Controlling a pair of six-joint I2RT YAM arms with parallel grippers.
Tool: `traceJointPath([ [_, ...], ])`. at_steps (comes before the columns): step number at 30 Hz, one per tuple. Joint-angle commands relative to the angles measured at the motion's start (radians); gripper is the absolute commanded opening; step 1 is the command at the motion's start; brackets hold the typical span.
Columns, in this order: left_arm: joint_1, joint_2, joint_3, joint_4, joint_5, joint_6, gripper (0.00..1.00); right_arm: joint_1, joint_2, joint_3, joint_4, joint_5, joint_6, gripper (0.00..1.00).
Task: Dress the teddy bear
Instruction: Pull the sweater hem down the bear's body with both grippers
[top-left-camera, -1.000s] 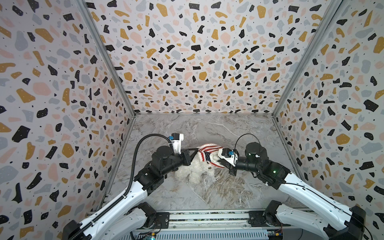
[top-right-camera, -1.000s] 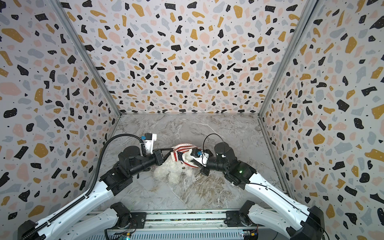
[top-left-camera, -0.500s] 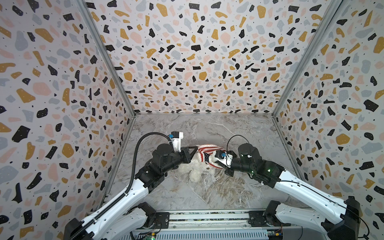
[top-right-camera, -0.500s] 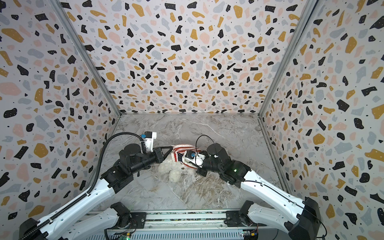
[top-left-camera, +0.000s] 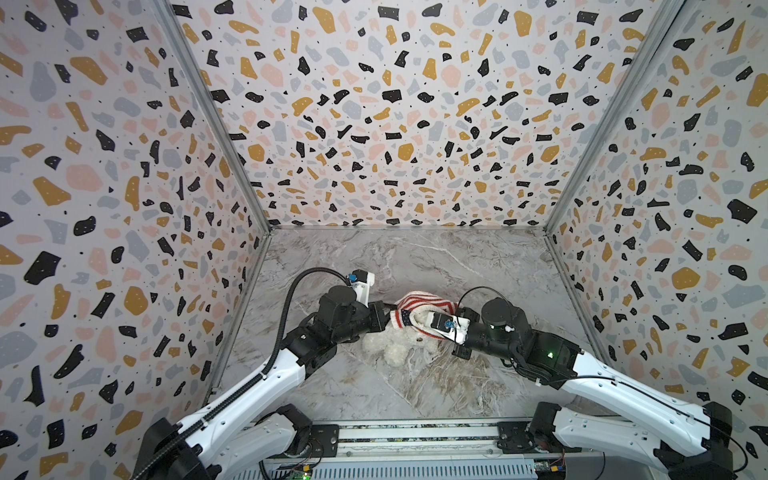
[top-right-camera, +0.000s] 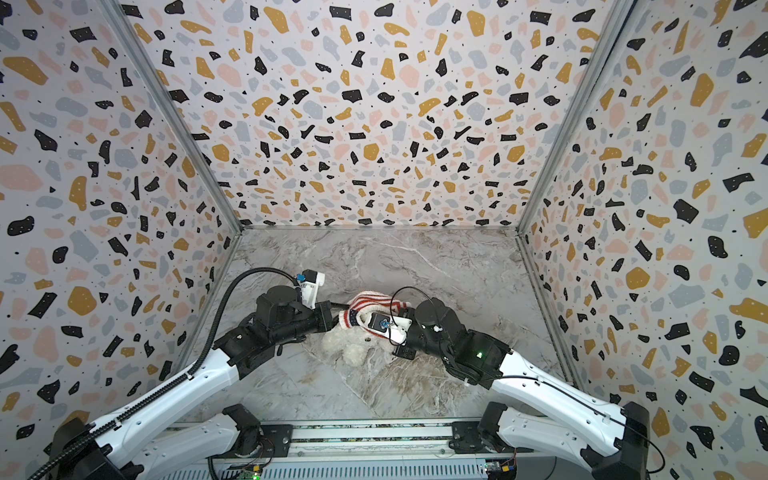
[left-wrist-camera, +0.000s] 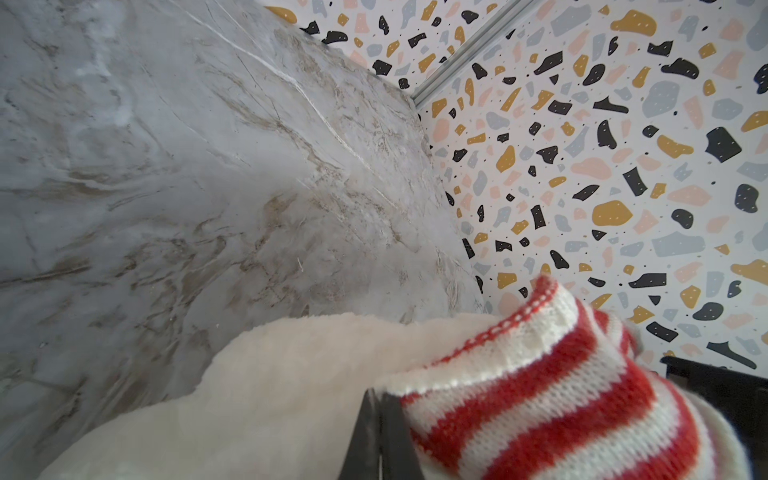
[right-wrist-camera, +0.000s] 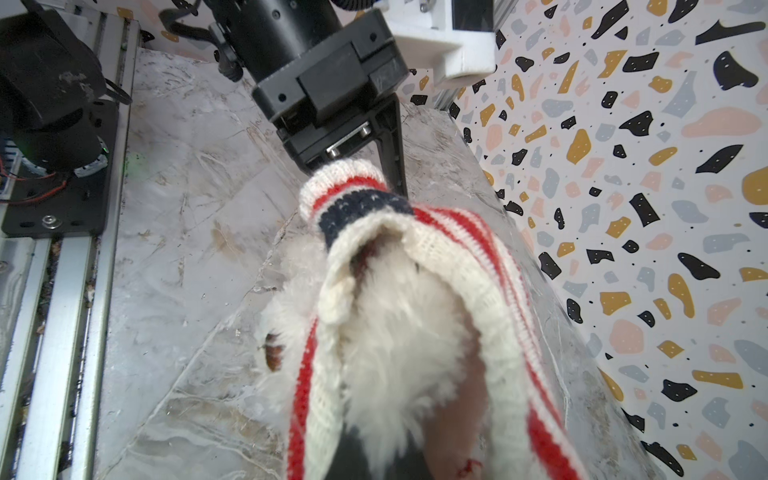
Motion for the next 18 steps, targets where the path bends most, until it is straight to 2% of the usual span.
traceJointPath([
  [1,0.01,-0.033,-0.035,-0.078,0.0,0.034,0.0,0.01,-0.025,-0.009,0.03,-0.002,-0.033,0.0],
  [8,0.01,-0.063,-0.05,-0.109,0.033,0.047,0.0,0.013,-0.027,-0.011,0.019,-0.016,-0.046,0.0],
  [15,0.01,-0.083,-0.028,0.046,0.176,-0.001,0.0,0.062,0.003,-0.037,-0.001,0.024,-0.095,0.0],
  [18,0.01,-0.093,-0.014,0.042,0.177,0.001,0.0,0.071,0.009,-0.043,-0.005,0.044,-0.112,0.0],
])
